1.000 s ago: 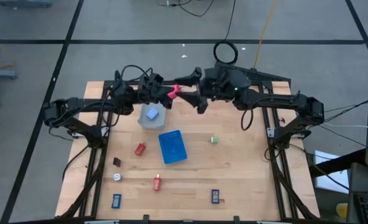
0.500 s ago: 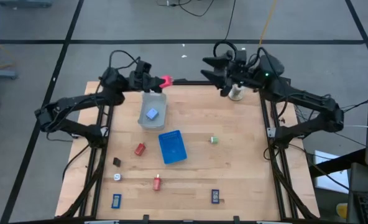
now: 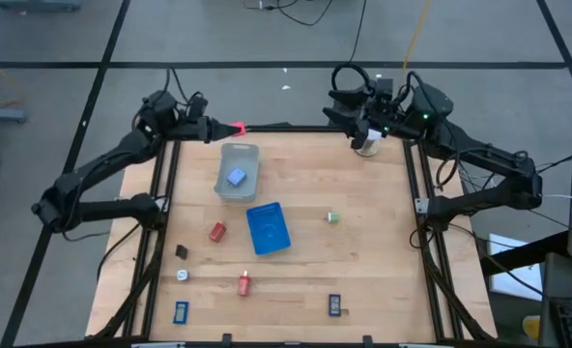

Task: Pick & Place Office items
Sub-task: Put the pink charger adapter into the gray bin

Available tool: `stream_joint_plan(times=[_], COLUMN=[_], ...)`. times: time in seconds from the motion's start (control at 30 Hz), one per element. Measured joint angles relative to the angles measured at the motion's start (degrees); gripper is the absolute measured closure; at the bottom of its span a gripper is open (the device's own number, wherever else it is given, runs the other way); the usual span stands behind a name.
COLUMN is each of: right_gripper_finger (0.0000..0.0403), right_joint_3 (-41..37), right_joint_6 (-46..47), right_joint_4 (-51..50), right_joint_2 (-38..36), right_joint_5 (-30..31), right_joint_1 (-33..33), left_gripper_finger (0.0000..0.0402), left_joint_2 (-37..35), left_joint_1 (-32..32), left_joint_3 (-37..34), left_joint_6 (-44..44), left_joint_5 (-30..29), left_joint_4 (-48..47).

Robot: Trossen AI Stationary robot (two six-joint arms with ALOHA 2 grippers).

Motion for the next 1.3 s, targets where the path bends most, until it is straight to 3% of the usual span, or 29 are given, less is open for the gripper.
stream_joint_plan(times=[0.13, 0.6, 0.97, 1.3], right_gripper_finger=[0.0112, 0.0112, 0.0112, 0.0112], right_joint_3=[0.0, 0.0, 0.0, 0.0], right_joint_6=[-1.0, -1.0, -1.3, -1.2], right_joint_4=[-2.8, -7.3, -7.2, -7.2], right_joint_2=[0.1, 0.1, 0.1, 0.1], right_joint_5=[2.1, 3.7, 3.8, 3.8], right_joint_1=[0.0, 0.0, 0.0, 0.0], left_gripper_finger=[0.0253, 0.0253, 0.0253, 0.0253], left_joint_2=[-2.4, -3.2, -2.4, 7.5], left_joint_1=[0.3, 0.2, -4.3, -10.8], left_joint_3=[0.0, 0.0, 0.0, 0.0], left_joint_6=[4.7, 15.2, 19.3, 24.9], left_joint_5=[-3.4, -16.1, -31.9, -42.4], left_joint_4=[-10.1, -31.0, -38.5, -43.0])
